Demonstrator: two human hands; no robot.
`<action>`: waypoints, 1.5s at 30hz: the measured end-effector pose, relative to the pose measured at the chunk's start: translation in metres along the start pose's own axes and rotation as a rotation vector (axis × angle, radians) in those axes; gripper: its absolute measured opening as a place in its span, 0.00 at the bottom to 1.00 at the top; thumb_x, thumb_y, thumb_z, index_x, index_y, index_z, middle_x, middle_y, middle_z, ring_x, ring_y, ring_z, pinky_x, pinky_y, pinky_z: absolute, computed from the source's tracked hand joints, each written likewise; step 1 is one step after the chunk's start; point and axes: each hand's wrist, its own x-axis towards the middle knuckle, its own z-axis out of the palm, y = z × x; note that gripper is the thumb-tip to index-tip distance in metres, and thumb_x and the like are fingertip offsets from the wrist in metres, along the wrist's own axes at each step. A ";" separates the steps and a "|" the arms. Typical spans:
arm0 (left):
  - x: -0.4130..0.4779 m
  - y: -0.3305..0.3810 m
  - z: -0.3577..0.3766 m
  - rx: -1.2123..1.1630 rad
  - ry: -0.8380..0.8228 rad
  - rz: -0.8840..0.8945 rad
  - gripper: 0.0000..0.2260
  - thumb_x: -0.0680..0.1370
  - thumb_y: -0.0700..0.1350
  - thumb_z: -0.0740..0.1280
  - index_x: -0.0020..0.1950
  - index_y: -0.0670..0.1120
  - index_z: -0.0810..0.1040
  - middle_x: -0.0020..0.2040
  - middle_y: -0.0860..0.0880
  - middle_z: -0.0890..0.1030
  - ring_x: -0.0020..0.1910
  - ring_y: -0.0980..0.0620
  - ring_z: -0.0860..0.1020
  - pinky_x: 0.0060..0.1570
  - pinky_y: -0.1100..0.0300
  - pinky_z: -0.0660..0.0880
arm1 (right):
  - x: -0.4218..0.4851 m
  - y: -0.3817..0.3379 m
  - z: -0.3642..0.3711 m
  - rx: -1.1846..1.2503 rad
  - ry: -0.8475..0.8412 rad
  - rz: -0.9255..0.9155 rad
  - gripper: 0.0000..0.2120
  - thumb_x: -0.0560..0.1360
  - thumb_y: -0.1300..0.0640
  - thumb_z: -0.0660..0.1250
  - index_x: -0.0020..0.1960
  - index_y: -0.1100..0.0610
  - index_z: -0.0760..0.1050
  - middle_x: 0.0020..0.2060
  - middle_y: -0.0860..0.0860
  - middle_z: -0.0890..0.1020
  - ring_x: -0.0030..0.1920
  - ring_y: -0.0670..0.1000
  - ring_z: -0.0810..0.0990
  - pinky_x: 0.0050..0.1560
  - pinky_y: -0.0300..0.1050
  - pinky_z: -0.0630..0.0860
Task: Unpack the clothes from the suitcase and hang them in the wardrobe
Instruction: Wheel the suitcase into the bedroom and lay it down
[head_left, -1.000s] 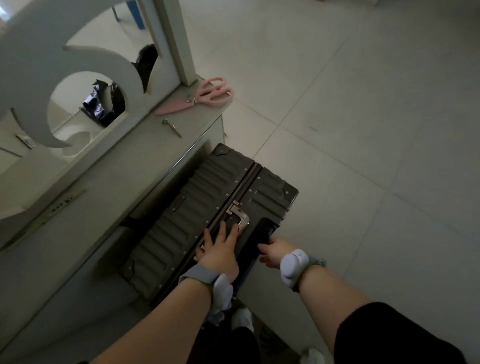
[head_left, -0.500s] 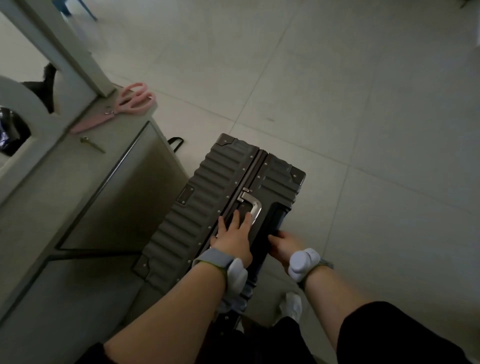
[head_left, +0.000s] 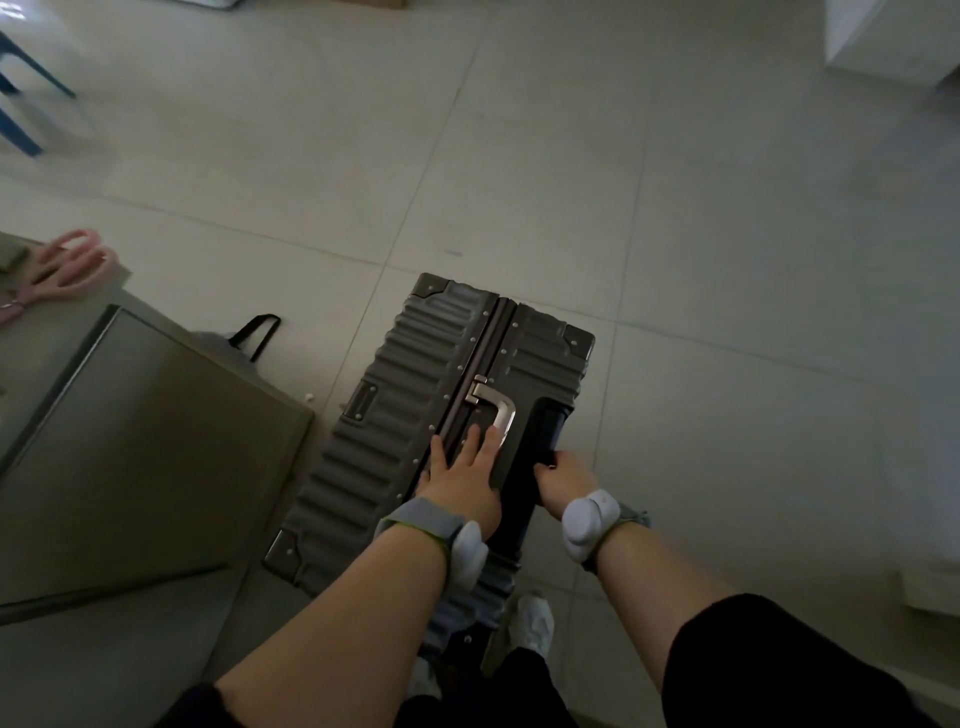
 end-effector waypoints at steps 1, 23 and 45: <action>0.003 0.006 0.001 -0.001 0.009 0.009 0.31 0.80 0.46 0.54 0.76 0.58 0.37 0.78 0.56 0.40 0.75 0.38 0.35 0.73 0.40 0.46 | 0.001 0.003 -0.006 0.014 0.009 -0.001 0.08 0.77 0.62 0.59 0.48 0.61 0.77 0.41 0.59 0.77 0.41 0.56 0.75 0.41 0.43 0.68; 0.042 0.059 0.017 0.090 0.156 0.137 0.24 0.82 0.52 0.44 0.78 0.49 0.46 0.79 0.49 0.47 0.77 0.46 0.43 0.73 0.39 0.40 | -0.045 0.002 -0.089 0.280 0.130 -0.132 0.09 0.80 0.56 0.57 0.55 0.58 0.73 0.45 0.54 0.79 0.43 0.51 0.78 0.40 0.43 0.74; -0.169 0.210 -0.117 -0.836 0.012 0.408 0.19 0.83 0.54 0.50 0.55 0.42 0.74 0.32 0.48 0.81 0.34 0.46 0.79 0.44 0.50 0.78 | -0.200 -0.099 -0.223 0.329 0.137 -0.455 0.12 0.78 0.57 0.61 0.48 0.66 0.77 0.45 0.65 0.82 0.47 0.63 0.82 0.52 0.61 0.78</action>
